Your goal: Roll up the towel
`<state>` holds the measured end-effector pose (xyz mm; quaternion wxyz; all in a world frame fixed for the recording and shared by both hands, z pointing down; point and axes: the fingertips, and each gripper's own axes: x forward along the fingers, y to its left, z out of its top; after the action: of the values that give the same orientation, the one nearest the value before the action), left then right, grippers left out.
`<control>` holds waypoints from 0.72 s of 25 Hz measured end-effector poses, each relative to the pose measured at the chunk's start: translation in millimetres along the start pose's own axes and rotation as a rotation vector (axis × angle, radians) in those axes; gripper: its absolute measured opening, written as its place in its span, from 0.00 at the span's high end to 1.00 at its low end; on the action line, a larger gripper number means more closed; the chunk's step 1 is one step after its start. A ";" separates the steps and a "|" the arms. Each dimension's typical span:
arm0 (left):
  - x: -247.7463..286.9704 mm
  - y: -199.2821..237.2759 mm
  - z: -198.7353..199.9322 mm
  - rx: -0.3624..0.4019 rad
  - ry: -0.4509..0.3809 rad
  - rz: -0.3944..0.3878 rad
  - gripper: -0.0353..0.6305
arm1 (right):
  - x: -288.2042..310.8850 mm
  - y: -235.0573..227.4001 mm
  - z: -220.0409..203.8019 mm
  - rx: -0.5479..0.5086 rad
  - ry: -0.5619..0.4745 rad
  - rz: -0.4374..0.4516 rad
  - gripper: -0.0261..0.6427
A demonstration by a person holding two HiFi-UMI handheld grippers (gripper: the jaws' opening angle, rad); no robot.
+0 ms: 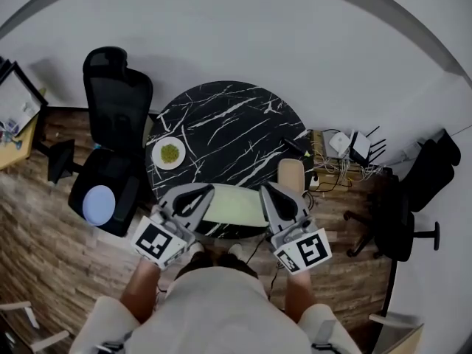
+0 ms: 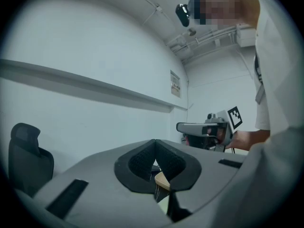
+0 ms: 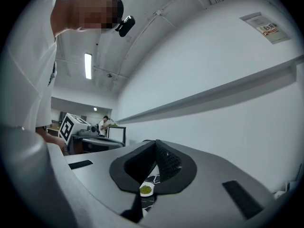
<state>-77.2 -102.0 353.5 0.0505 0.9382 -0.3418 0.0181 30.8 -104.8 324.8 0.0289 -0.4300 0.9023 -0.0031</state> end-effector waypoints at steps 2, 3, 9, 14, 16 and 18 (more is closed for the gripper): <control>0.3 -3.5 -1.1 -0.003 0.009 -0.004 0.94 | 1.5 3.0 -0.9 -0.007 0.007 0.008 0.97; 0.6 -3.3 -1.7 -0.010 0.012 0.001 0.94 | 2.0 4.5 -1.2 -0.010 0.009 0.011 0.97; 1.3 -3.6 1.7 -0.026 -0.019 -0.010 0.94 | -3.0 4.4 -2.2 -0.019 0.015 0.010 0.97; 0.2 -2.6 9.7 -0.095 -0.057 -0.036 0.94 | -8.9 1.2 -1.3 -0.024 0.017 0.002 0.97; 1.5 -2.5 8.2 -0.077 -0.044 -0.032 0.94 | -9.3 0.5 -1.4 -0.026 0.017 0.001 0.97; 2.0 -3.1 6.3 -0.068 -0.038 -0.031 0.94 | -9.1 0.8 -2.2 -0.028 0.018 0.002 0.97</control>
<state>-73.6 -101.6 347.1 0.0762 0.9413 -0.3287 -0.0122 35.9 -97.3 327.4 0.0146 -0.4294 0.9030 0.0056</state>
